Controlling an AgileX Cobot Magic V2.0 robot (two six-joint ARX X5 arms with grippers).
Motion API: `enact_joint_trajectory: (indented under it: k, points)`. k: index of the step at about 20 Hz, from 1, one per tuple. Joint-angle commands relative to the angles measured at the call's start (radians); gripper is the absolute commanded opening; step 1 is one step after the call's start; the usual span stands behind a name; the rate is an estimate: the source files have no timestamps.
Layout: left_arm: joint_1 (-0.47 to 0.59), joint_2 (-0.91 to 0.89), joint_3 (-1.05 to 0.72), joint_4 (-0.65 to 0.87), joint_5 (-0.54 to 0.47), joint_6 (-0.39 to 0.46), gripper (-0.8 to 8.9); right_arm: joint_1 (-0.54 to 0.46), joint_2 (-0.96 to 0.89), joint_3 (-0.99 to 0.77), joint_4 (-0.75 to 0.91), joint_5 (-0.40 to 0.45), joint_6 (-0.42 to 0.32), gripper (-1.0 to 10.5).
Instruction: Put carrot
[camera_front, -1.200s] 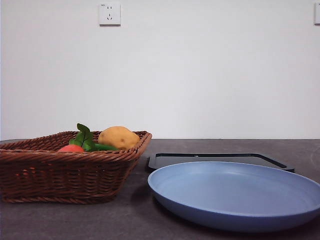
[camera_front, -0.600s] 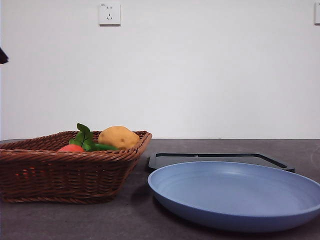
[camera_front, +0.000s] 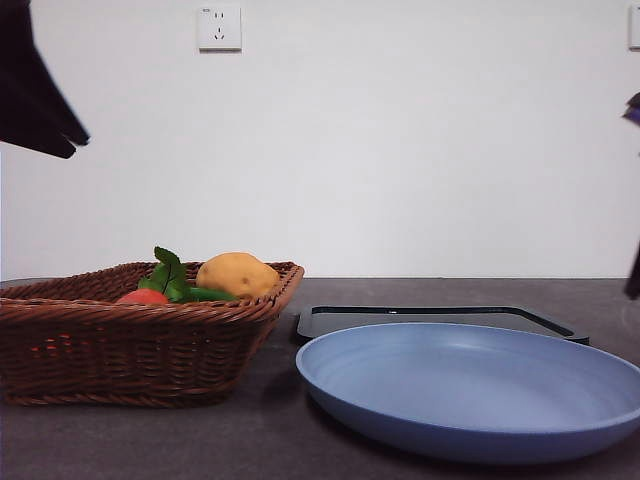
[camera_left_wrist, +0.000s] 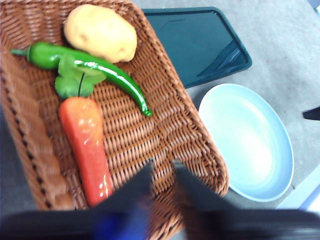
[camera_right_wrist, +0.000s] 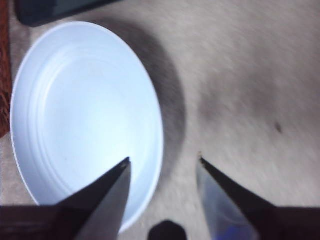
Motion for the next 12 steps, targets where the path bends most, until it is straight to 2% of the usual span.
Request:
enact_joint_trajectory:
  k: [1,6,12]
  points:
    - [-0.013,0.005,0.013,0.028,-0.001,0.015,2.76,0.035,0.049,0.014,0.058,0.008,0.033,2.6]
    - [-0.019,0.005,0.013,0.028,-0.001,0.015,2.77,0.095,0.174,0.014,0.152,0.051,0.072,2.4]
    - [-0.019,0.005,0.013,0.028,-0.004,0.012,2.77,0.114,0.274,0.014,0.192,0.056,0.088,0.6]
